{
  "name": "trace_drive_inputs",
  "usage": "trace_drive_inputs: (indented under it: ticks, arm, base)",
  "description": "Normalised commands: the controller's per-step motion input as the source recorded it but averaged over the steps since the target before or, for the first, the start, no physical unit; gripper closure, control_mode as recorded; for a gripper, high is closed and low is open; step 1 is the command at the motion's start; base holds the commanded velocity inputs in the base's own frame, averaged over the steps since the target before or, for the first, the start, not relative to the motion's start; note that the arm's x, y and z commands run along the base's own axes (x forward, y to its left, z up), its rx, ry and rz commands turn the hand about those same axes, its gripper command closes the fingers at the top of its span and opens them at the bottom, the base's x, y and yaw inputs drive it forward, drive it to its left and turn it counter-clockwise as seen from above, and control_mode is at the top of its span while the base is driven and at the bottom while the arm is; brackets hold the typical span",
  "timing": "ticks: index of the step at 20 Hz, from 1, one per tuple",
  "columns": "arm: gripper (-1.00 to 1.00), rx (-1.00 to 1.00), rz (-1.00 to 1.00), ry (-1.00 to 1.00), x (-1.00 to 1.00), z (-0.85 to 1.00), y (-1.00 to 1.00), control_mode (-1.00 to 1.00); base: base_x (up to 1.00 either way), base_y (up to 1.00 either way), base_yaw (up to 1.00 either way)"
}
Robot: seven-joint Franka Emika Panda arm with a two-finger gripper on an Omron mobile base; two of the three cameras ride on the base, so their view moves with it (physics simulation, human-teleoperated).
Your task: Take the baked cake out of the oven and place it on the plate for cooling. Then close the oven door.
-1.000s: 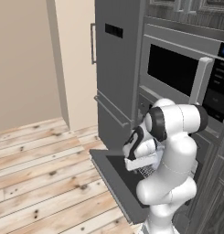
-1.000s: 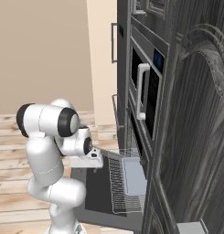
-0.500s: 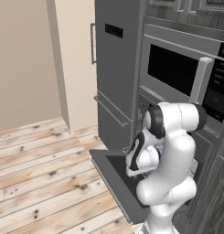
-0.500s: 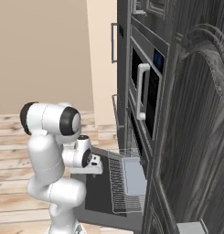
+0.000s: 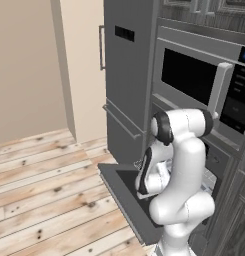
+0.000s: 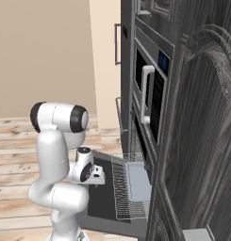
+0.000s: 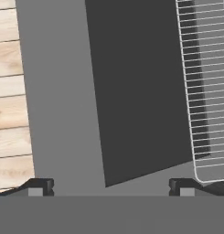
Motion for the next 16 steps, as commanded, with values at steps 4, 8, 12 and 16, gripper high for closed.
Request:
trace_drive_inputs:
  ticks: [4,8,12,16]
  arm:
    - [-1.00,0.00,0.00,0.00,0.34,-0.22,0.00,-1.00]
    - [-1.00,0.00,0.00,0.00,0.37,-0.27,0.00,-1.00]
    - [-1.00,0.00,0.00,0.00,0.41,-0.32,0.00,-1.00]
    - [-1.00,0.01,0.00,0.00,0.42,-0.33,0.00,-1.00]
  base:
    - [0.00,0.00,0.00]
    - [0.00,0.00,0.00]
    - [0.00,0.00,0.00]
    - [0.00,0.00,0.00]
